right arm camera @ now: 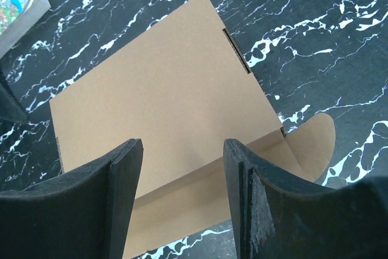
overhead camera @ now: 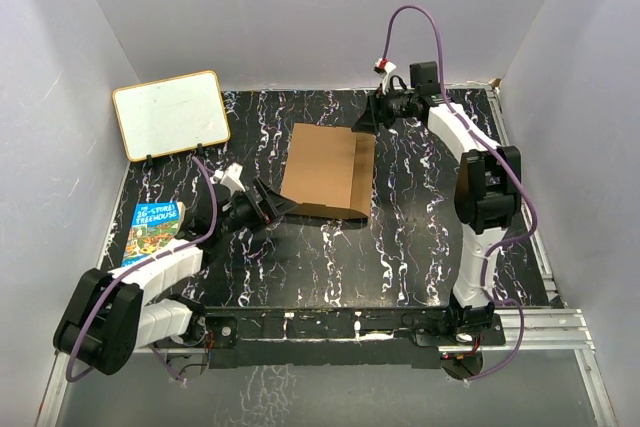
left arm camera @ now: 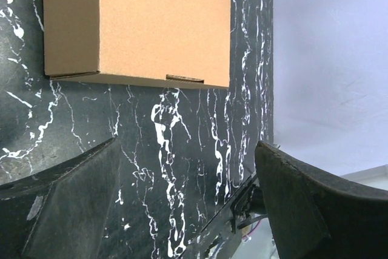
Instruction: Fold the paper box
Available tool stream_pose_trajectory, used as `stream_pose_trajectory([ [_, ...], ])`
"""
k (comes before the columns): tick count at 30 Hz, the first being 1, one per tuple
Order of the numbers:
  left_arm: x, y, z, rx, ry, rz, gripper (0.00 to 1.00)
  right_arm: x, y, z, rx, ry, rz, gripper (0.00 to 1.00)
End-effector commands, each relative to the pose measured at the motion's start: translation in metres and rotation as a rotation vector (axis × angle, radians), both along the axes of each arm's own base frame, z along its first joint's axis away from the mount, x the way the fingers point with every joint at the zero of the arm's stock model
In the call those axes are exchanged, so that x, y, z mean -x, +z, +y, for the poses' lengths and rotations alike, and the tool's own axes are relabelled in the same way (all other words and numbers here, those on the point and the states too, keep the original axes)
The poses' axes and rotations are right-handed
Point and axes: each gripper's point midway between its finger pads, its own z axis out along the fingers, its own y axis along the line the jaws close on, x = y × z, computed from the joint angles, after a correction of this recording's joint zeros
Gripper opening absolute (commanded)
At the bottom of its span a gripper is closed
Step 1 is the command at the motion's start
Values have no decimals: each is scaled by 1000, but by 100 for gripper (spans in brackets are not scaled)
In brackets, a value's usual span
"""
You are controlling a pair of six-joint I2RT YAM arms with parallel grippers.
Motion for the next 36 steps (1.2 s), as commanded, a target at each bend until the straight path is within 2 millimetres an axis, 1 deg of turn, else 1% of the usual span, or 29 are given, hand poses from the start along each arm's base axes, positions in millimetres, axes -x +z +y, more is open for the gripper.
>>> stream_pose_trajectory([
  [1,-4,17,-3,57,-1,-64,87,-18,11,10,10,-29,-38,61],
  [7,-6,17,-2,69,22,-68,87,-29,7,20,-2,-51,-18,61],
  [11,-8,18,-2,74,28,-62,87,-41,3,22,-5,-87,-7,61],
  [17,-10,13,-3,79,43,-22,86,-60,-12,23,4,-143,13,61],
  [23,-11,-2,-4,75,71,45,83,-81,-32,22,33,-185,10,61],
  [26,-13,-7,-9,72,62,61,82,-80,-41,24,26,-168,28,61],
  [29,-18,-11,-11,57,56,63,82,-76,-44,28,14,-146,44,61],
  [33,-28,-16,-13,26,54,57,83,-69,-44,30,-1,-117,58,60],
  [34,-31,-14,-14,22,53,50,82,-67,-45,31,-4,-112,64,59],
  [36,-35,-21,-14,1,54,57,82,-64,-44,31,-9,-103,70,59],
])
